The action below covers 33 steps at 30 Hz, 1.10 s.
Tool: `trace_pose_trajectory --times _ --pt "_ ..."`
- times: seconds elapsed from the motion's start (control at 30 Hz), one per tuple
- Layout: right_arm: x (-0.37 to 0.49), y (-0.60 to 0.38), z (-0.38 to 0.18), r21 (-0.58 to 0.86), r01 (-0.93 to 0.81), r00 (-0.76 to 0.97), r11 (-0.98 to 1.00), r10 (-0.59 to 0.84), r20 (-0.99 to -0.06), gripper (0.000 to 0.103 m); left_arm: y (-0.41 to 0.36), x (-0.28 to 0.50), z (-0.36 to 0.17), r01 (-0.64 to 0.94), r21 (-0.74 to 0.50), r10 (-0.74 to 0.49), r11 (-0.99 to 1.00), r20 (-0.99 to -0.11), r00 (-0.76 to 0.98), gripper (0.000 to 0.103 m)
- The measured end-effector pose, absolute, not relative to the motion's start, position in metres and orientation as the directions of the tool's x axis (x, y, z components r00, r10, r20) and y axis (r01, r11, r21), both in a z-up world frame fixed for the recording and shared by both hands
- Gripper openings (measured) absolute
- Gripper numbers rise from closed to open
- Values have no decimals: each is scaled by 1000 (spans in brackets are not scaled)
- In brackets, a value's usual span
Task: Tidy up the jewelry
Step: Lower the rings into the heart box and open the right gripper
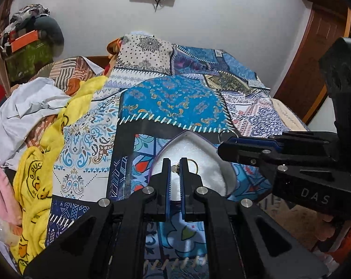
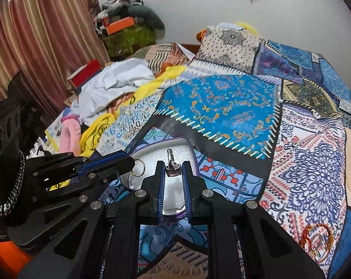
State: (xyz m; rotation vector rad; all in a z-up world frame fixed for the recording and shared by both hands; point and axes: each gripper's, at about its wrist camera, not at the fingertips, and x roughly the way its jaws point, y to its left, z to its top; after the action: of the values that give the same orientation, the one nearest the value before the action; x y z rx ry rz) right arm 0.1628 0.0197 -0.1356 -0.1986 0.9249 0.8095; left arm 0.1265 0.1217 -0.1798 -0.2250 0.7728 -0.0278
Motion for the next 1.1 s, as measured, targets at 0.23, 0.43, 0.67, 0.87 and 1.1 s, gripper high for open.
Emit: trace_pose_trajectory --times 0.23,0.43,0.67,0.87,1.1 --pt "172 27 -152 206 -693 269 691 512 -816 13 124 131 -188 -60 -205 -105 977 -707 700 5" --pt "171 30 -156 197 -703 251 683 498 -830 13 123 133 -189 -67 -200 -99 977 -713 694 5" --pt "169 32 -154 193 -712 248 675 499 -831 13 119 127 -180 -71 -171 -72 983 -707 704 5" --pt "165 25 -145 199 -708 255 677 508 -823 14 120 118 -167 -83 -174 -62 981 -694 717 6" --pt "152 7 -116 155 -704 339 693 519 -784 33 113 109 -147 -83 -161 -49 983 -675 736 16"
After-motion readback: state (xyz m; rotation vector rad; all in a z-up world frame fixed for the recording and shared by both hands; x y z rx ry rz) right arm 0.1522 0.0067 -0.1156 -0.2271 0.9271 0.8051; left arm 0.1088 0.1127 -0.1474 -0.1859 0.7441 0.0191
